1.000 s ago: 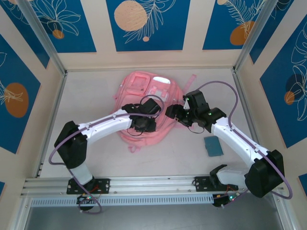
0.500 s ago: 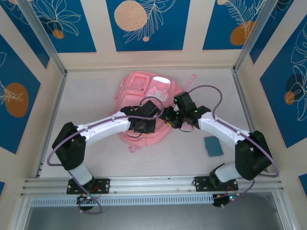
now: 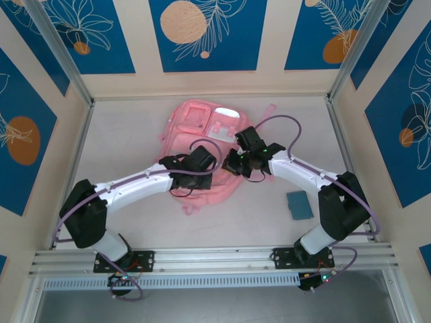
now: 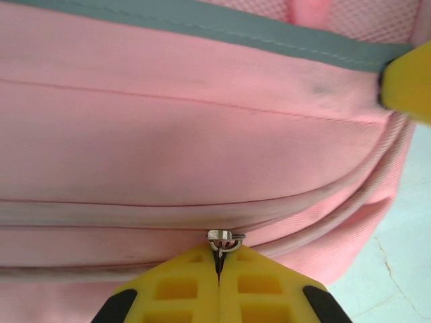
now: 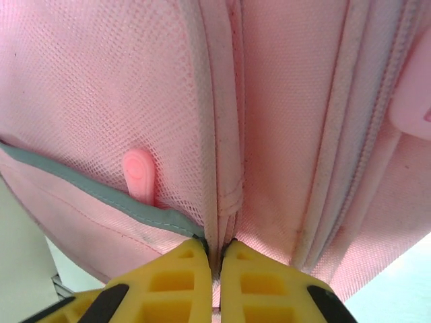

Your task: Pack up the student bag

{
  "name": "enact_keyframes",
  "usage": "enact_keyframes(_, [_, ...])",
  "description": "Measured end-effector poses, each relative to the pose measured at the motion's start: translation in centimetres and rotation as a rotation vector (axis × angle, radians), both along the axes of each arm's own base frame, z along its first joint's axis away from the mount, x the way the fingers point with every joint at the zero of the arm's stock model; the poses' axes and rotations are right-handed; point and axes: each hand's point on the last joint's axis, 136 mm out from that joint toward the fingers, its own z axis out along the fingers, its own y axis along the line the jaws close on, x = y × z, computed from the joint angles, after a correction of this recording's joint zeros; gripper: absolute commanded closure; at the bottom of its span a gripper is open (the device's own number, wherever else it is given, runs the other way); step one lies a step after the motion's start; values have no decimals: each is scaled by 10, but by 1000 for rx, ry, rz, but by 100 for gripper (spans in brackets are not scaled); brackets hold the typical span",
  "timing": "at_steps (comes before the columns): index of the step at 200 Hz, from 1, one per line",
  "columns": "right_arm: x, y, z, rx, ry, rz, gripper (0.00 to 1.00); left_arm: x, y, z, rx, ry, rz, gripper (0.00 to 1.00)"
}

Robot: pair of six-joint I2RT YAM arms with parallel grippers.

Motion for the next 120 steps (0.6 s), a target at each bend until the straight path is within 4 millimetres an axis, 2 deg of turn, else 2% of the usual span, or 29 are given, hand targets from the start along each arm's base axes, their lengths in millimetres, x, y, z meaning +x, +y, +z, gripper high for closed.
enact_keyframes(22, [10,-28,2,-33,-20,-18,92,4,3,4,-15,-42,-23,100])
enact_keyframes(35, [21,-47,5,-52,-46,-41,89,6,4,3,-14,-52,-39,100])
enact_keyframes(49, [31,-63,10,-64,-84,-58,76,6,1,1,-30,-54,-75,100])
enact_keyframes(61, [34,-72,17,-65,-117,-70,56,5,-8,-1,-71,-58,-119,100])
enact_keyframes(70, [33,-76,23,-61,-136,-74,47,3,-14,-3,-99,-59,-146,100])
enact_keyframes(82, [27,-76,33,-41,-155,-86,41,1,-22,-1,-137,-58,-182,100])
enact_keyframes(100, [12,-79,45,9,-153,-145,41,-1,-35,7,-188,-70,-234,100])
enact_keyframes(120, [-11,-84,47,54,-132,-218,43,-3,-47,17,-229,-77,-276,100])
